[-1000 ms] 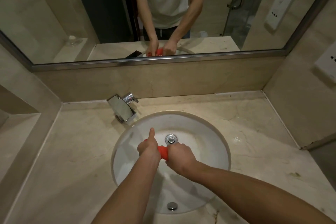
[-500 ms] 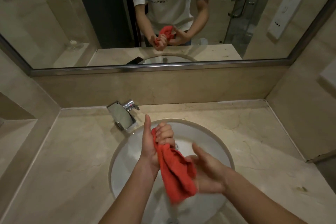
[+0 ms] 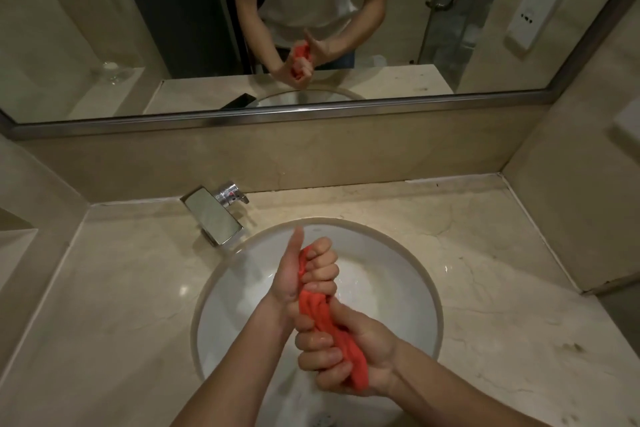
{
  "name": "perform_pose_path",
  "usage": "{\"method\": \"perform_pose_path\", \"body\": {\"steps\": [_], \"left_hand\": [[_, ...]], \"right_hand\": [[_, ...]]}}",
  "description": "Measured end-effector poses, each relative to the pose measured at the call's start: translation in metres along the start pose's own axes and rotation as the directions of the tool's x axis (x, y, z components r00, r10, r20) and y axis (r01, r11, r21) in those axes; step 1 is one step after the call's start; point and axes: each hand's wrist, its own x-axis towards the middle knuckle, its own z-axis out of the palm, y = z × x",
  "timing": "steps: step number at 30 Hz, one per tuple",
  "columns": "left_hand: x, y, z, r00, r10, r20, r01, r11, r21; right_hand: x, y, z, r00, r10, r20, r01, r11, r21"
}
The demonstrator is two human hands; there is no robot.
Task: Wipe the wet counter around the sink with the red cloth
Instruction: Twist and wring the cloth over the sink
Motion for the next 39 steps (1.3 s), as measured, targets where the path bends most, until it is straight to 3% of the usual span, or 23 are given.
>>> {"method": "perform_pose_path", "body": {"steps": [1,3,6,10,14,16,18,19,21,23,24,27,29,31,32,35,37,39], "left_hand": [[0.001,0.002,0.000,0.986,-0.009,-0.164,0.022,0.997,0.075],[0.003,0.005,0.000,0.874,0.057,-0.482,0.073,0.967,0.245],[0.008,0.004,-0.003,0.685,0.239,-0.688,0.084,0.912,0.400],[0.012,0.005,-0.009,0.488,0.400,-0.776,0.085,0.863,0.499],[0.015,0.001,-0.022,0.274,0.559,-0.783,0.241,0.748,0.618],[0.015,-0.001,-0.028,0.173,0.605,-0.777,0.273,0.728,0.629],[0.014,-0.001,-0.032,0.138,0.636,-0.760,0.304,0.703,0.643],[0.013,-0.001,-0.032,0.160,0.644,-0.748,0.321,0.683,0.657],[0.006,-0.002,-0.027,0.255,0.680,-0.687,0.336,0.604,0.723],[-0.004,-0.003,-0.020,0.380,0.725,-0.574,0.309,0.486,0.818],[-0.011,-0.003,-0.015,0.450,0.742,-0.497,0.274,0.415,0.868],[-0.032,-0.003,0.003,0.634,0.750,-0.187,0.097,0.162,0.982],[-0.051,0.003,0.012,0.698,0.709,0.097,0.053,-0.186,0.981],[-0.069,0.013,0.021,0.794,0.502,0.345,-0.040,-0.522,0.852],[-0.076,0.018,0.023,0.848,0.356,0.393,-0.095,-0.627,0.773],[-0.077,0.021,0.026,0.939,0.001,0.343,-0.208,-0.795,0.570],[-0.069,0.016,0.024,0.945,-0.097,0.311,-0.257,-0.808,0.530],[-0.063,0.013,0.023,0.972,-0.089,0.216,-0.201,-0.790,0.579]], "right_hand": [[0.000,-0.003,0.001,0.994,0.015,-0.108,-0.023,0.997,-0.075],[0.005,-0.008,-0.001,0.938,-0.008,-0.346,-0.110,0.941,-0.321],[0.015,-0.014,-0.005,0.826,-0.131,-0.548,-0.309,0.708,-0.635],[0.027,-0.019,-0.022,0.769,-0.329,-0.548,-0.400,0.421,-0.814],[0.036,-0.020,-0.050,0.783,-0.422,-0.458,-0.501,0.010,-0.865],[0.040,-0.020,-0.056,0.787,-0.418,-0.454,-0.536,-0.099,-0.838],[0.043,-0.021,-0.054,0.790,-0.360,-0.496,-0.558,-0.088,-0.825],[0.042,-0.022,-0.052,0.782,-0.307,-0.542,-0.571,-0.007,-0.821],[0.036,-0.028,-0.047,0.778,-0.115,-0.618,-0.561,0.317,-0.765],[0.024,-0.041,-0.042,0.827,0.153,-0.541,-0.503,0.633,-0.589],[0.018,-0.048,-0.040,0.846,0.238,-0.478,-0.493,0.691,-0.528],[0.002,-0.068,-0.039,0.862,0.351,-0.365,-0.503,0.673,-0.543],[-0.005,-0.077,-0.036,0.862,0.412,-0.296,-0.506,0.670,-0.542],[-0.010,-0.085,-0.033,0.850,0.485,-0.205,-0.509,0.660,-0.553],[-0.011,-0.087,-0.031,0.833,0.530,-0.157,-0.518,0.651,-0.555],[-0.008,-0.086,-0.028,0.756,0.654,-0.012,-0.551,0.627,-0.550],[-0.004,-0.083,-0.023,0.720,0.692,0.043,-0.546,0.605,-0.580],[-0.005,-0.084,-0.018,0.712,0.702,0.017,-0.553,0.576,-0.602]]}}
